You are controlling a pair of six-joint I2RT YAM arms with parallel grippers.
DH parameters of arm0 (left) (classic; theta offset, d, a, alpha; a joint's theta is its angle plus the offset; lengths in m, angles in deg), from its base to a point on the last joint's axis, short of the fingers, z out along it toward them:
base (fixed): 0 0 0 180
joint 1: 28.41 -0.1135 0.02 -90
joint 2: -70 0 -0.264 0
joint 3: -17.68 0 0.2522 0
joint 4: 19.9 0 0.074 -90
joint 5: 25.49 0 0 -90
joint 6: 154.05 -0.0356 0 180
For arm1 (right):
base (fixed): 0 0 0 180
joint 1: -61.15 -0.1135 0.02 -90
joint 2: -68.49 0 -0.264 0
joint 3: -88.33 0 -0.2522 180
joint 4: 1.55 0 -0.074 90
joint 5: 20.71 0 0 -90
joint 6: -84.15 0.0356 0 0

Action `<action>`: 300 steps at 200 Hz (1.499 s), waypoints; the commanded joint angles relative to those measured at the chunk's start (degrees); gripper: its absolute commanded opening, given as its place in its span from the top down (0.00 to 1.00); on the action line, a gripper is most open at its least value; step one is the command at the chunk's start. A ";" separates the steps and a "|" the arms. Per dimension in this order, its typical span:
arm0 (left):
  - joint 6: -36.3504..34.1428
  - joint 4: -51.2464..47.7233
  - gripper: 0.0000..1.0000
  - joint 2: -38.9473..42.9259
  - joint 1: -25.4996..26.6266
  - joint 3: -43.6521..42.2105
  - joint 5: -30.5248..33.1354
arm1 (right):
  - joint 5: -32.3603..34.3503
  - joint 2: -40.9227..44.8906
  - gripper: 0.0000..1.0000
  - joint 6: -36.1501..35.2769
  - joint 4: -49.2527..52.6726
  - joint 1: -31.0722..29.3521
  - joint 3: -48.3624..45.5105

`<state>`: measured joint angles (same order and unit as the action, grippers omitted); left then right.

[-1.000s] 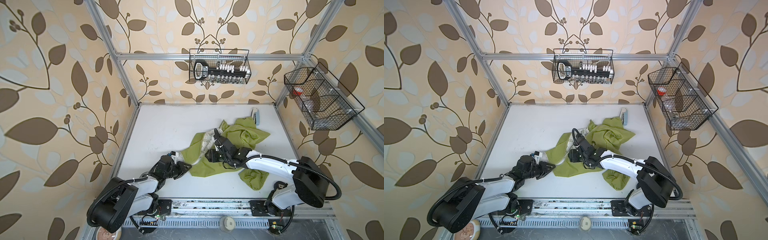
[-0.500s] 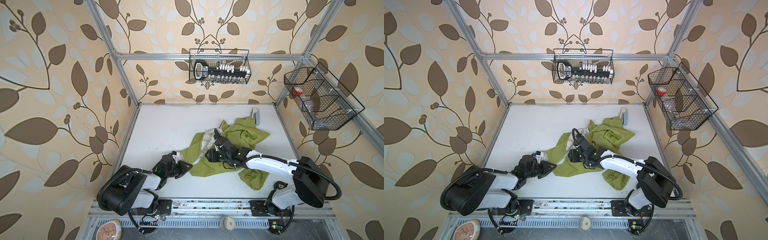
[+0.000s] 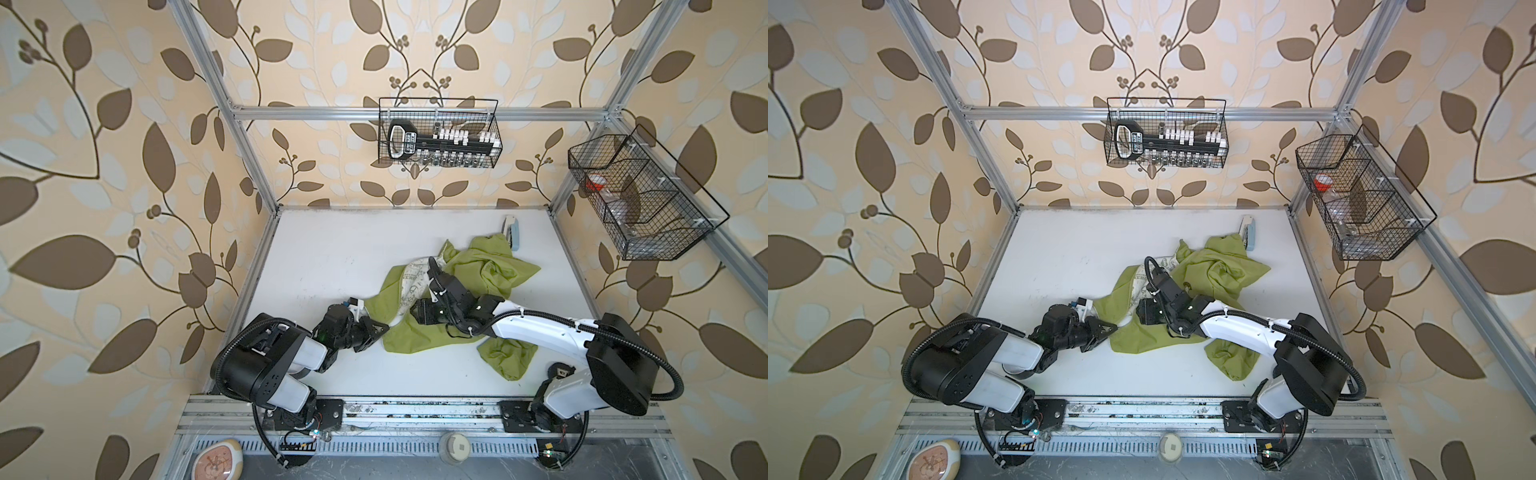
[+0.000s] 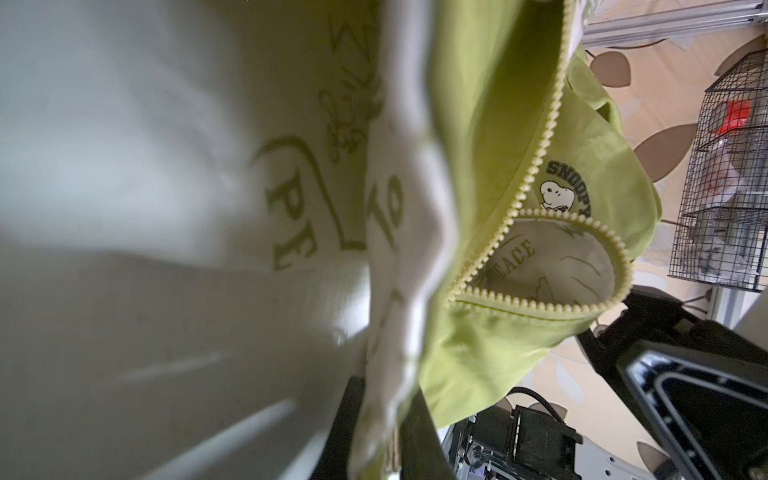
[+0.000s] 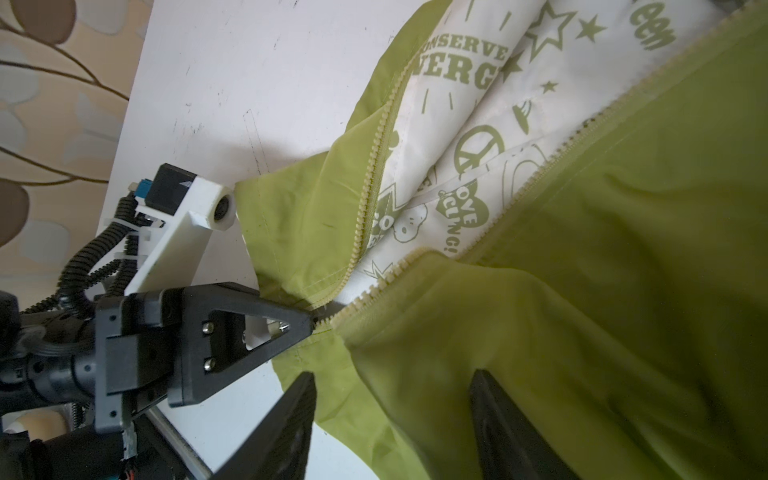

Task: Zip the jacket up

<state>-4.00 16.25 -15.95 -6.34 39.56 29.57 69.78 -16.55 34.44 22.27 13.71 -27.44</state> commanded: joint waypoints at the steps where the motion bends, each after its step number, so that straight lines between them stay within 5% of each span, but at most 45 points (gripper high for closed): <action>1: 0.93 8.27 1.00 0.27 -0.18 0.30 -3.28 | -2.44 2.39 0.39 -1.66 -1.08 0.24 0.44; 48: 0.14 5.05 1.00 7.74 -0.18 2.60 -6.85 | -7.89 1.11 0.44 -1.75 -3.05 0.55 1.87; 87: -2.54 -3.70 1.00 13.37 -0.18 8.05 -11.57 | -18.17 2.43 0.47 5.65 -14.09 5.45 -4.06; 174: -0.99 -4.12 1.00 11.04 -0.19 15.07 -19.09 | -29.04 5.97 0.68 17.86 -32.05 11.84 -11.20; 207: -0.40 -3.64 1.00 10.72 -0.19 15.56 -19.36 | -30.88 4.58 0.78 21.66 -37.68 11.41 -12.13; 300: 0.86 -2.45 1.00 11.67 -0.18 15.70 -19.82 | -32.04 -0.22 0.78 28.13 -47.61 10.78 -16.09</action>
<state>-3.36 10.67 -5.44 -6.34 53.18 11.98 39.11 -14.56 59.07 -19.60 25.15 -42.10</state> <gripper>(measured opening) 0.129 0.218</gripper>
